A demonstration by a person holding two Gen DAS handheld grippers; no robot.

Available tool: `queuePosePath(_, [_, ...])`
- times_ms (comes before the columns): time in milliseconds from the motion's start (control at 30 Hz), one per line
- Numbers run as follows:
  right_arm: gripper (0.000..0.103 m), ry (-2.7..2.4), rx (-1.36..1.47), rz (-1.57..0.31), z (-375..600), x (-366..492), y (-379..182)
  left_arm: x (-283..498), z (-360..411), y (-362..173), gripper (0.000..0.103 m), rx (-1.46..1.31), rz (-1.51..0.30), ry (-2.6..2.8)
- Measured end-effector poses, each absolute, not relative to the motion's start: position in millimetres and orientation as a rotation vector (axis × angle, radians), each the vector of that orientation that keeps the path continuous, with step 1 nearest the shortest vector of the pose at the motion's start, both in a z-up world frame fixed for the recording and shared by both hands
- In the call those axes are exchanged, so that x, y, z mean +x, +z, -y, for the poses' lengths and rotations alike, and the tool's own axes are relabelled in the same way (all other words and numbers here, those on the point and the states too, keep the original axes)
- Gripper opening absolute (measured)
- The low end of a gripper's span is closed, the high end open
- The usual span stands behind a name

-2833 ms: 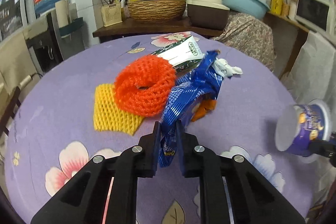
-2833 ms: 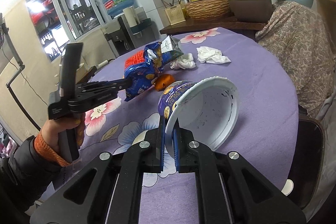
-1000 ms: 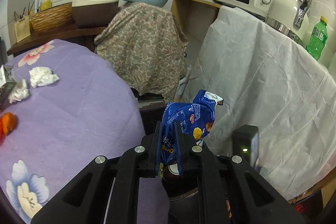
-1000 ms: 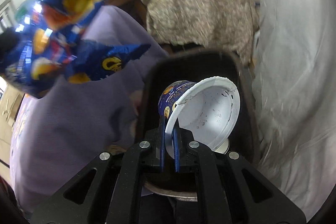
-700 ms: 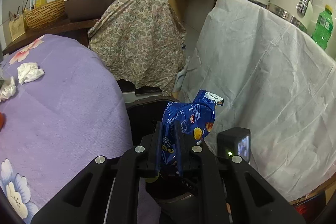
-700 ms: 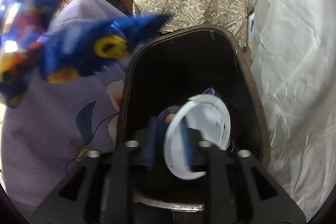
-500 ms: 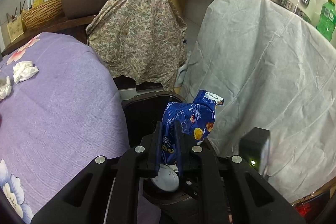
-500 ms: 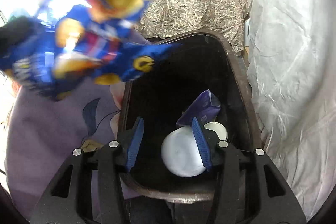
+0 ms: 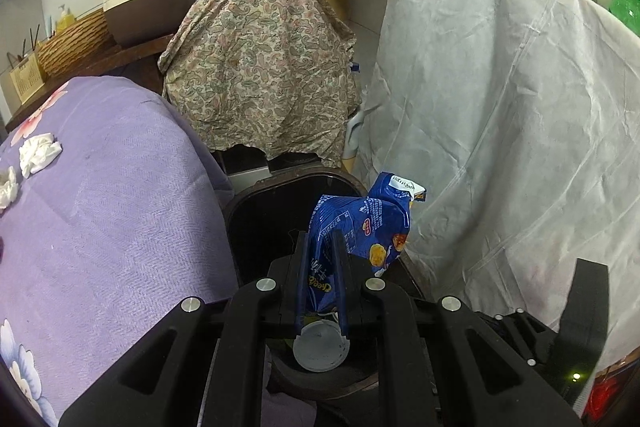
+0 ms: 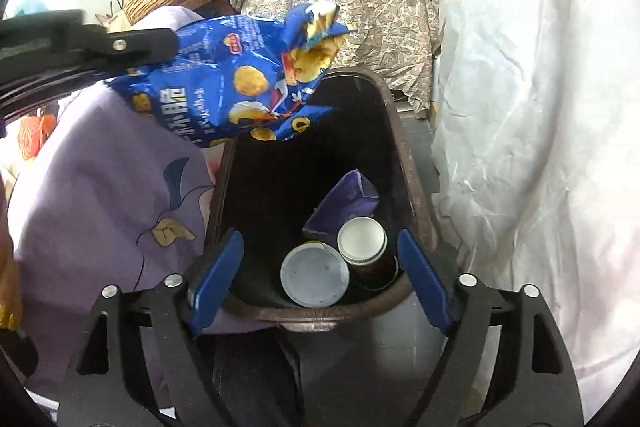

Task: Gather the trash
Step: 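Move both grippers back over the table toward the mesh nets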

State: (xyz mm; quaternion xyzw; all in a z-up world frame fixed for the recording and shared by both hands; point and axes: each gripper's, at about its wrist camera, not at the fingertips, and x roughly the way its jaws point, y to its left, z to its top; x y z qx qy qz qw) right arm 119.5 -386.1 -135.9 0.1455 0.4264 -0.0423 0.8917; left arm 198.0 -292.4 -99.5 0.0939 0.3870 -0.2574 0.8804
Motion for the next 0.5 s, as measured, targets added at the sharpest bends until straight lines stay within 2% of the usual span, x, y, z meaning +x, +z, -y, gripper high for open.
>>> queuePosePath(67, [0.083,-0.101,0.292,-0.880,384.8,114.7,-132.2,197.9,292.2,-98.5,0.012,0.197,-0.800,-0.532])
queuePosePath(167, [0.084,-0.130,0.272,-0.881,384.4,108.7,-129.3,195.0,291.1,-94.8,0.019,0.191,-0.786,-0.531])
queuePosePath(200, [0.084,-0.141,0.262,-0.881,385.1,106.6,-128.5,193.5,290.7,-92.5,0.025,0.189,-0.783,-0.535])
queuePosePath(233, [0.084,-0.155,0.248,-0.878,384.7,104.1,-126.6,192.1,290.2,-90.7,0.036,0.188,-0.779,-0.537])
queuePosePath(267, [0.085,-0.162,0.240,-0.877,384.9,102.0,-125.5,190.1,289.4,-88.4,0.042,0.185,-0.770,-0.539])
queuePosePath(333, [0.087,-0.180,0.219,-0.875,384.3,97.8,-121.5,184.4,286.9,-81.7,0.061,0.178,-0.739,-0.542])
queuePosePath(400, [0.092,-0.189,0.208,-0.872,383.5,95.1,-118.4,180.2,282.9,-75.4,0.067,0.168,-0.718,-0.543])
queuePosePath(500, [0.093,-0.185,0.196,-0.863,379.9,91.9,-113.3,175.0,274.4,-64.1,0.073,0.146,-0.700,-0.551])
